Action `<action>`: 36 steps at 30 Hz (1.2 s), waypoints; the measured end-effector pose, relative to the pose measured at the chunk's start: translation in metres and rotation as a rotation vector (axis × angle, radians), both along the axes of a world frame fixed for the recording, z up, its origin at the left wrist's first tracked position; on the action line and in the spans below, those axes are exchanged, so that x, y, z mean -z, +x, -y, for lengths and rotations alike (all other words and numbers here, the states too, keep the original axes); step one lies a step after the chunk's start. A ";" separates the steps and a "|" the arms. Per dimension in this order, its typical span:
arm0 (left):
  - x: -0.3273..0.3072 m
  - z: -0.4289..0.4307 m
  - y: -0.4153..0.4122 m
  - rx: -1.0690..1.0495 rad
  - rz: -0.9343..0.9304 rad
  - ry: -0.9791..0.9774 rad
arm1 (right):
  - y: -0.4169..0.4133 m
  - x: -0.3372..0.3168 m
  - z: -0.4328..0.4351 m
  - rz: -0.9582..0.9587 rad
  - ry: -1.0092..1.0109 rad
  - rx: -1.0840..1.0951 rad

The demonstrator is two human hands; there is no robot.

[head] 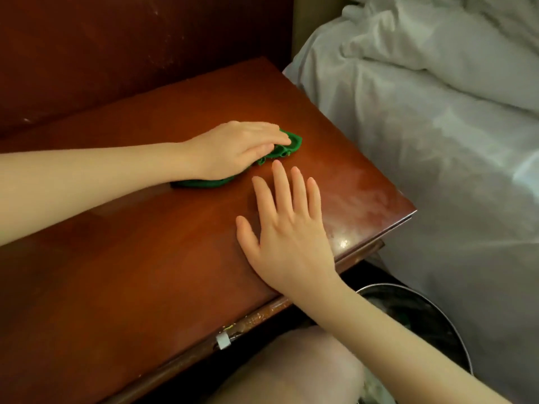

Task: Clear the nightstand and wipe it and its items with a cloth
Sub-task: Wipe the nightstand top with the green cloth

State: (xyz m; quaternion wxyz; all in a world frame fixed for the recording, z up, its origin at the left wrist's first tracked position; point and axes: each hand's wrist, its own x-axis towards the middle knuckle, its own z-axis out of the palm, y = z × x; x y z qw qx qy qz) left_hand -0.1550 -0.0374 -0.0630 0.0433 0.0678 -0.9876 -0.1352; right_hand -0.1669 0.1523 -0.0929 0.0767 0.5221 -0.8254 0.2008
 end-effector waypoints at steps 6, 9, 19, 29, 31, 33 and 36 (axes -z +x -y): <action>-0.004 -0.023 0.005 -0.261 0.027 -0.011 | -0.003 -0.004 0.001 0.042 -0.050 0.039; -0.011 -0.045 0.042 -0.181 0.090 0.052 | -0.002 -0.009 0.001 0.065 -0.017 0.068; -0.015 0.014 0.033 -0.851 0.109 0.062 | -0.002 -0.029 0.005 0.179 0.319 0.058; -0.014 -0.034 0.072 -0.136 0.157 0.009 | 0.008 -0.019 0.009 0.093 0.196 0.052; -0.014 -0.043 0.104 -0.130 0.161 0.047 | 0.014 -0.014 0.004 0.081 0.190 0.112; -0.013 -0.049 0.147 -0.130 0.179 0.075 | 0.033 -0.015 -0.001 0.128 0.222 0.225; -0.014 -0.043 0.212 -0.106 0.186 0.097 | 0.089 -0.018 -0.007 0.211 0.303 0.280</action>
